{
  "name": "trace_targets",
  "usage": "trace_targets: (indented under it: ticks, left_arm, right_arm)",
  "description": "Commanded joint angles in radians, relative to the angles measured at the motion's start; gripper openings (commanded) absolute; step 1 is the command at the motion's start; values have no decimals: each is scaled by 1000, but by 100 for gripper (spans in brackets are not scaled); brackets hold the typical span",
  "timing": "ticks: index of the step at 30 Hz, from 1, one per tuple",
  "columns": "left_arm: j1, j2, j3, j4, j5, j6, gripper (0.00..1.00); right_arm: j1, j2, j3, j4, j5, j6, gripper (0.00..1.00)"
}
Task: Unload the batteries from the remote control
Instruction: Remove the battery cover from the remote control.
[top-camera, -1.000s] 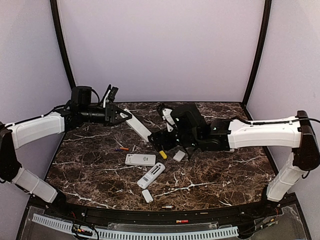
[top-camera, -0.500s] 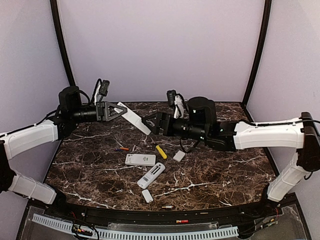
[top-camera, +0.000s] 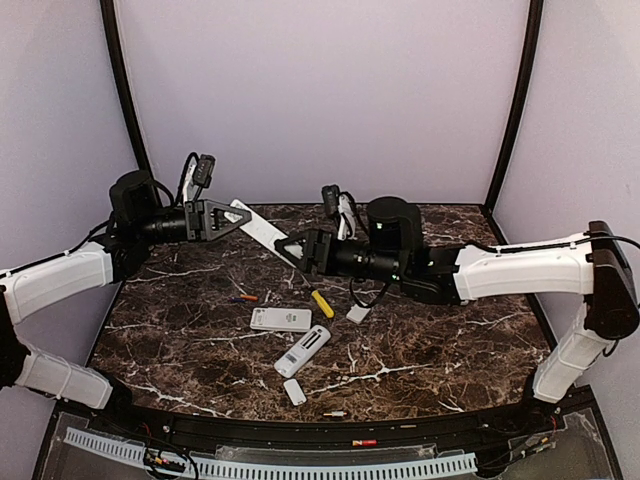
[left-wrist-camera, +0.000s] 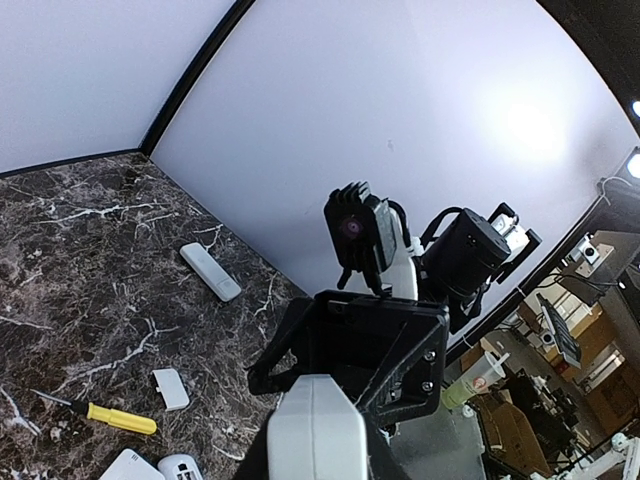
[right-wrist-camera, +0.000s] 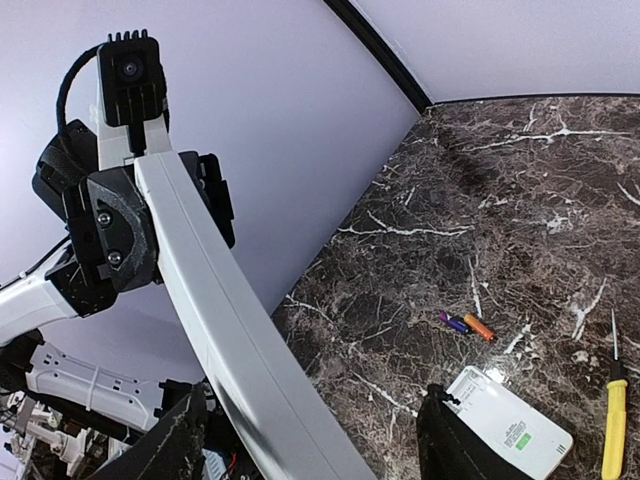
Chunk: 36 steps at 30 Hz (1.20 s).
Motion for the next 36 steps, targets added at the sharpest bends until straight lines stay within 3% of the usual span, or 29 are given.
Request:
trace_targets:
  ticks: [1, 8, 19, 25, 30, 36]
  left_arm:
    - [2, -21, -8, 54, 27, -9, 0]
    - [2, -23, -8, 49, 27, -6, 0]
    - [2, -21, -7, 48, 28, -6, 0]
    - [2, -23, -7, 47, 27, -4, 0]
    - [2, -32, -8, 44, 21, 0, 0]
    - [2, -47, -7, 26, 9, 14, 0]
  right_arm:
    - [-2, 12, 33, 54, -6, -3, 67]
    - [-2, 34, 54, 39, -16, -2, 59]
    - [-2, 54, 58, 13, 9, 16, 28]
    - [-2, 56, 61, -2, 11, 14, 28]
    - [-4, 49, 59, -33, 27, 14, 45]
    - [-13, 19, 20, -49, 40, 26, 51]
